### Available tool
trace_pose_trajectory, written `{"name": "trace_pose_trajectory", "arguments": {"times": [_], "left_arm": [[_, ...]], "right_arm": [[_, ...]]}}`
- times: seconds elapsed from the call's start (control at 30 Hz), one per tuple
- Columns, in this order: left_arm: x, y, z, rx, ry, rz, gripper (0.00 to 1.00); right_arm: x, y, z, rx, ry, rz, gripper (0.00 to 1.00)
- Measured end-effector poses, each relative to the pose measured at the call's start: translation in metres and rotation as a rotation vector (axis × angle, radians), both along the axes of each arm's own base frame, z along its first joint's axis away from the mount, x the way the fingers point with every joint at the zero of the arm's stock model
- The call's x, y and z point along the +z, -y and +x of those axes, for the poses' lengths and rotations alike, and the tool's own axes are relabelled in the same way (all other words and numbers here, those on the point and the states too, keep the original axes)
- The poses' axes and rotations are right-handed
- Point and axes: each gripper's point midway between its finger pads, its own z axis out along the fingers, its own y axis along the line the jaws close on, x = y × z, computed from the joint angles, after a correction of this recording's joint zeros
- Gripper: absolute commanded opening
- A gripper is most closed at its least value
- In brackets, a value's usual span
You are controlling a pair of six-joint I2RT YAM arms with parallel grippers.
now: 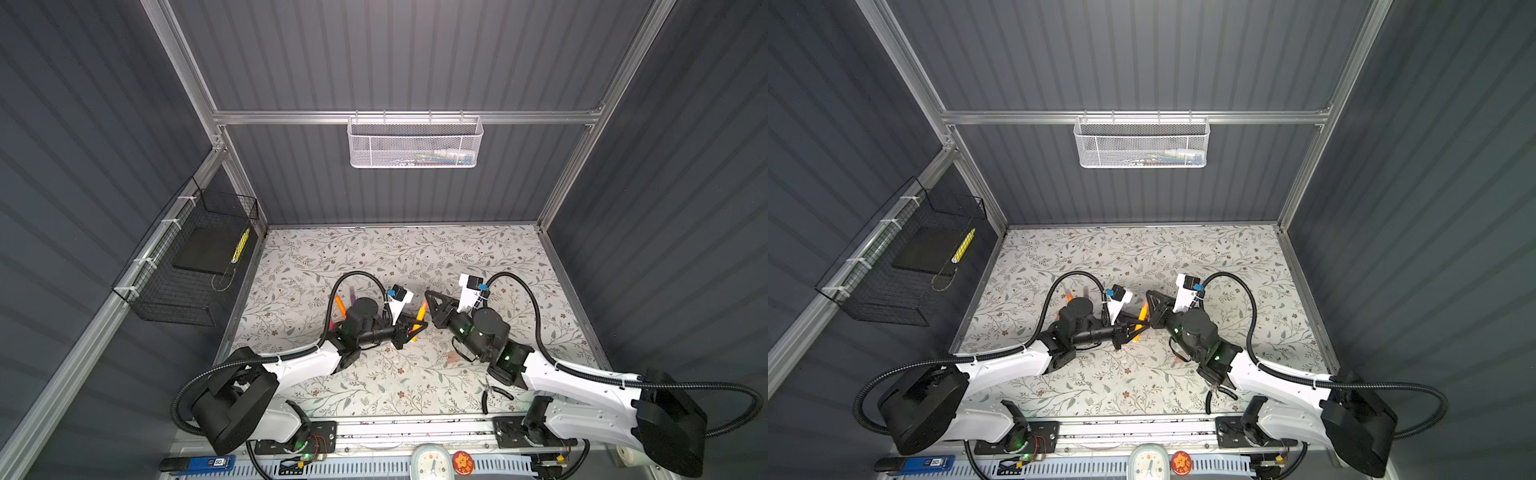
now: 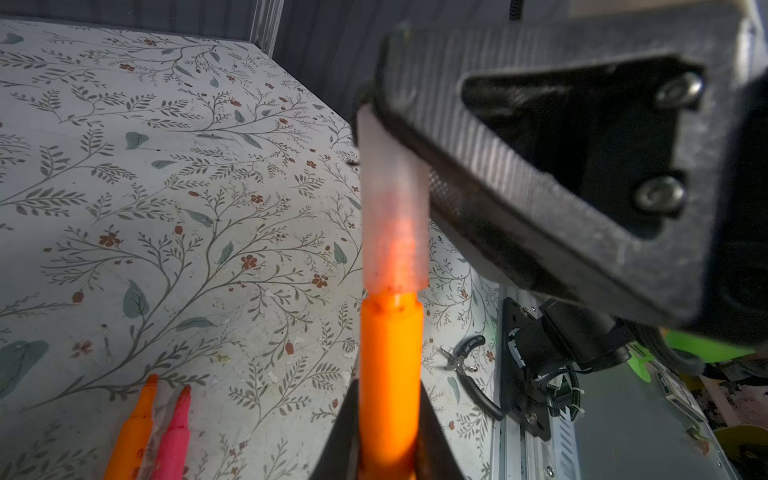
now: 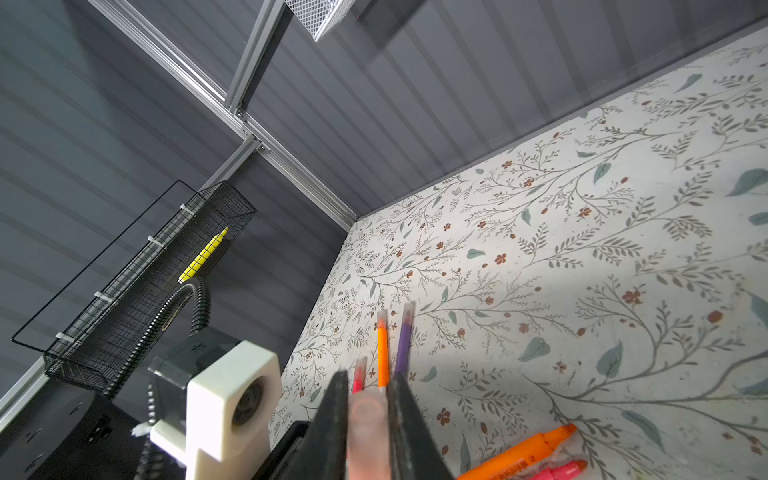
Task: Insert the pens into the pen caps
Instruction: 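Lower the pink cap onto the orange marker tip with the right gripper, then open the right gripper and push the cap down onto the marker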
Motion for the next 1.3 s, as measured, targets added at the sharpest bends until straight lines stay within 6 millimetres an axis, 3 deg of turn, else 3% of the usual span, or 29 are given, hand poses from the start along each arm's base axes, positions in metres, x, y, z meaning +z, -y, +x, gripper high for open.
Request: {"name": "trace_pose_trajectory", "arguments": {"times": [0.1, 0.27, 0.5, 0.8, 1.0, 1.17, 1.3], "left_arm": [[0.004, 0.000, 0.001, 0.003, 0.013, -0.011, 0.00], [0.009, 0.001, 0.002, 0.002, 0.030, -0.029, 0.00], [0.011, 0.001, 0.003, 0.008, 0.037, -0.033, 0.00], [0.014, 0.002, 0.004, 0.011, 0.052, -0.044, 0.00], [0.014, 0.001, 0.005, 0.013, 0.065, -0.038, 0.00], [0.013, 0.001, 0.005, 0.011, 0.072, -0.030, 0.00], [0.012, 0.002, 0.005, 0.007, 0.079, -0.018, 0.00]], "right_arm": [[-0.008, -0.001, -0.003, 0.013, -0.014, -0.022, 0.41], [-0.009, 0.004, -0.007, 0.006, -0.026, -0.030, 0.50], [-0.010, 0.013, -0.012, -0.005, -0.028, -0.034, 0.54], [-0.026, 0.021, -0.015, -0.019, -0.054, -0.074, 0.55], [-0.006, 0.027, -0.019, -0.018, -0.008, -0.044, 0.58], [0.019, 0.026, -0.015, -0.027, 0.021, -0.037, 0.49], [0.043, 0.023, 0.002, -0.046, 0.028, -0.023, 0.45]]}}
